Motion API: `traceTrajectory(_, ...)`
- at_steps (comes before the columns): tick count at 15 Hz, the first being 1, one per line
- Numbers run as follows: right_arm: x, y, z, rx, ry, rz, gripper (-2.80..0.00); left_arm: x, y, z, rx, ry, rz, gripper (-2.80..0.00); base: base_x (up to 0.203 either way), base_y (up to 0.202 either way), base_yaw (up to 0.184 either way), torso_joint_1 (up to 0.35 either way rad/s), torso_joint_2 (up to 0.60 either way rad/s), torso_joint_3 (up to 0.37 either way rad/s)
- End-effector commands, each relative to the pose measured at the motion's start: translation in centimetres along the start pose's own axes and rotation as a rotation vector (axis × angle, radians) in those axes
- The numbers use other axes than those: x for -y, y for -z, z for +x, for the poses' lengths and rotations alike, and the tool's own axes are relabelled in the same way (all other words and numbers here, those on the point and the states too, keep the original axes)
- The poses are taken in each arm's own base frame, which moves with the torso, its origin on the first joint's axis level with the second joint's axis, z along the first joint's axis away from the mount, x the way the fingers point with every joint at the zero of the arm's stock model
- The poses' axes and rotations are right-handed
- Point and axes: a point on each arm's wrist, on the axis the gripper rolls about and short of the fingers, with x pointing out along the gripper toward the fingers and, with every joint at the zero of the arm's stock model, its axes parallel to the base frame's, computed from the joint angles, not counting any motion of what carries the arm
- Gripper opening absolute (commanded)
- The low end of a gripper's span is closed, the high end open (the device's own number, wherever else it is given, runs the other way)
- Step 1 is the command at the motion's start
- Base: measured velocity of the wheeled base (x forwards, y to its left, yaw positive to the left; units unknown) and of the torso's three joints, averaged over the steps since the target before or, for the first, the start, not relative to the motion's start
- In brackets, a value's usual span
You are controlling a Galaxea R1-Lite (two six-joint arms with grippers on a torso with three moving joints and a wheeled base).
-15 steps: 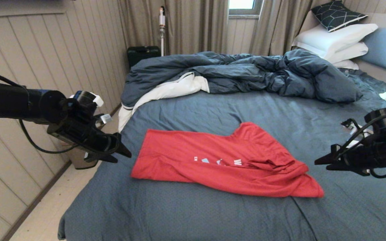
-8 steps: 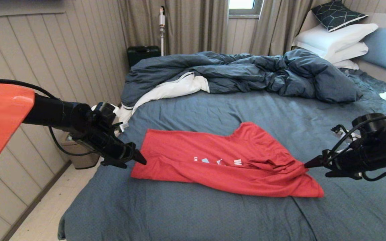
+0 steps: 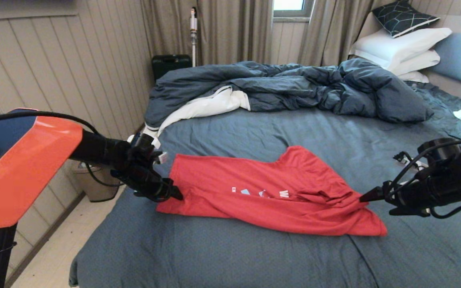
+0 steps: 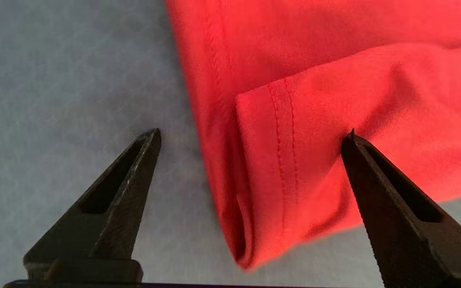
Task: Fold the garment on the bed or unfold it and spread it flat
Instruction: Fold the red T-shirt
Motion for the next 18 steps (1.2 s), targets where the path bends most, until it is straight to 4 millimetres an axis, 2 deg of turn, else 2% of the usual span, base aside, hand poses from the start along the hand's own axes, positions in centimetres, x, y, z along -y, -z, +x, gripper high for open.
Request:
traceTrajectory(1, 0.2, 0.1, 0.4, -0.012, -0.002, 0.005, 0.00, -0.3, 0.2, 1.0, -0.008, -0.019, 0.000, 0.00, 0.000, 0.000, 0.000, 0.000, 0.00, 0.000)
traceTrajectory(5, 0.4, -0.6, 1.7, -0.023, -0.003, 0.005, 0.00, -0.4, 0.0, 1.2, 0.008, -0.033, 0.000, 0.00, 0.000, 0.000, 0.000, 0.000, 0.00, 0.000)
traceTrajectory(12, -2.6, -0.6, 3.9, -0.067, -0.039, -0.063, 0.00, -0.6, 0.0, 1.2, 0.012, -0.028, -0.014, 0.00, 0.000, 0.000, 0.000, 0.000, 0.00, 0.000)
traceTrajectory(16, -2.7, -0.7, 5.9, -0.097, 0.000, -0.074, 0.00, -0.5, -0.1, 1.0, 0.015, -0.027, -0.026, 0.00, 0.000, 0.000, 0.000, 0.000, 0.00, 0.000)
traceTrajectory(18, -2.6, -0.9, 6.1, -0.092, 0.027, -0.076, 0.00, -0.5, 0.0, 1.1, 0.014, -0.027, -0.031, 0.00, 0.000, 0.000, 0.000, 0.000, 0.00, 0.000)
